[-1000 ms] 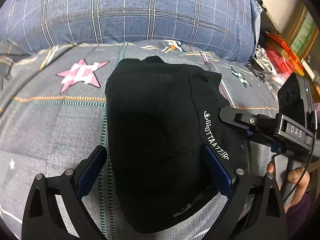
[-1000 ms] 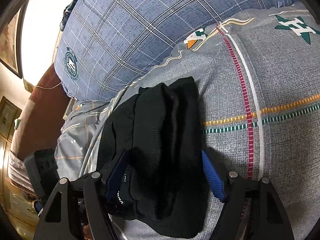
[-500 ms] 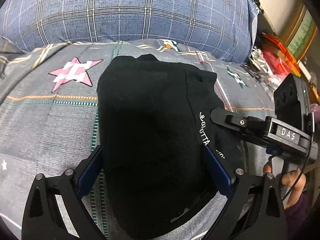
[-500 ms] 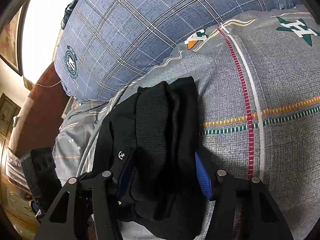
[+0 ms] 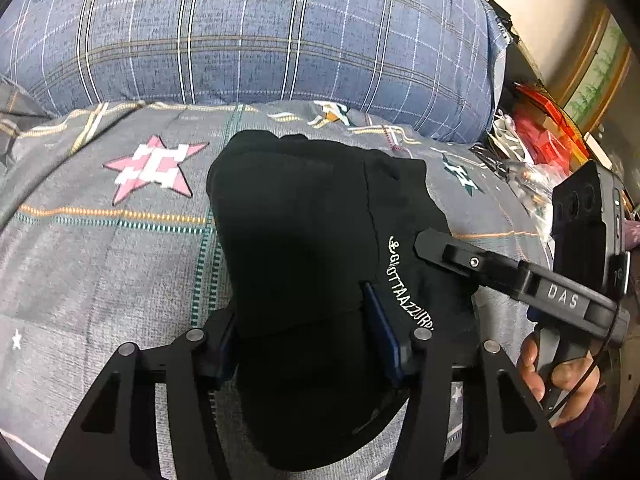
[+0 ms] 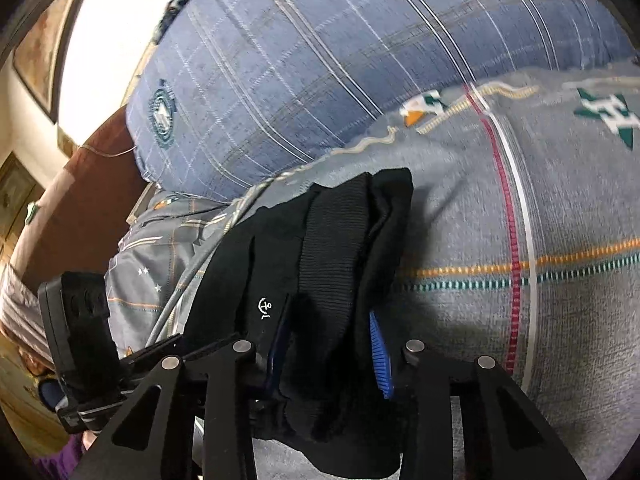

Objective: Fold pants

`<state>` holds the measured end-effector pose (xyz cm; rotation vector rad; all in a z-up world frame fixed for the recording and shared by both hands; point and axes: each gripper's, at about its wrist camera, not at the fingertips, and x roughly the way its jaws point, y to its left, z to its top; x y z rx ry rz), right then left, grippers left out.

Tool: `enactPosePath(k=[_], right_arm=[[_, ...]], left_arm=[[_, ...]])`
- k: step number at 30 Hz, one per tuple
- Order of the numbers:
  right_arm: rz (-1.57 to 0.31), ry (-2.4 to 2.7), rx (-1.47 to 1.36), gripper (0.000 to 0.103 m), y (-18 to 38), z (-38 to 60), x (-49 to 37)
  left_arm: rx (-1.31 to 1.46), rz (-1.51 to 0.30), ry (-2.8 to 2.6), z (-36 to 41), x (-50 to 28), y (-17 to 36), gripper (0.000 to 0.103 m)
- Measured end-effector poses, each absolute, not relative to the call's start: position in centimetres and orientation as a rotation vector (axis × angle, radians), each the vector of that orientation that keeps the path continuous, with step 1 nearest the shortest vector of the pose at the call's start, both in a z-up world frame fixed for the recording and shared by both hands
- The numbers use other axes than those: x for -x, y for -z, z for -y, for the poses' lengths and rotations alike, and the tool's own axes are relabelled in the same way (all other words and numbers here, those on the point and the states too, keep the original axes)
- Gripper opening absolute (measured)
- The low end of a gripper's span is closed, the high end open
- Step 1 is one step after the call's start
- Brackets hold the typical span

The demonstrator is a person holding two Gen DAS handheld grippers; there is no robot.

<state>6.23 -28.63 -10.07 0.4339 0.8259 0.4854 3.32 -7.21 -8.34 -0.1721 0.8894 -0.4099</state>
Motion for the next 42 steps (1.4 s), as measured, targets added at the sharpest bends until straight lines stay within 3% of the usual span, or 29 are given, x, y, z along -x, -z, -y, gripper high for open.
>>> enactPosePath(k=[16, 23, 24, 26, 27, 29, 37, 42], right_arm=[[-0.660, -0.546, -0.401, 0.035, 6.4, 24.1, -6.7], [-0.731, -0.542, -0.422, 0.035, 8.2, 20.2, -10.2], [-0.762, -0.532, -0.414, 0.035, 8.9, 19.7, -10.7], [-0.846, -0.485, -0.359, 0.035, 10.6, 18.4, -11.6], [-0.880, -0.460, -0.327, 0.036, 11.4, 18.0, -11.9], [-0.879, -0.455, -0.350, 0.044, 11.7, 18.5, -11.9], [-0.687, -0.414, -0.249, 0.045, 7.5, 19.4, -7.8], [-0.518, -0.345, -0.124, 0.061, 4.4, 19.7, -2.8]], left_arm=[[0.167, -0.761, 0.304, 3.1, -3.9, 4.8, 0.055], [0.170, -0.860, 0.184, 0.1, -6.3, 8.0, 0.055], [0.160, -0.895, 0.157, -0.2, -7.0, 9.2, 0.057], [0.174, -0.951, 0.122, -1.1, -7.8, 11.6, 0.075], [0.227, -0.929, 0.127, -1.9, -7.7, 11.8, 0.080], [0.247, -0.930, 0.133, -2.1, -7.4, 11.6, 0.080], [0.085, -0.762, 0.045, -1.4, -3.5, 6.0, 0.080], [0.030, -0.683, 0.000, -2.1, -0.6, 3.1, 0.083]])
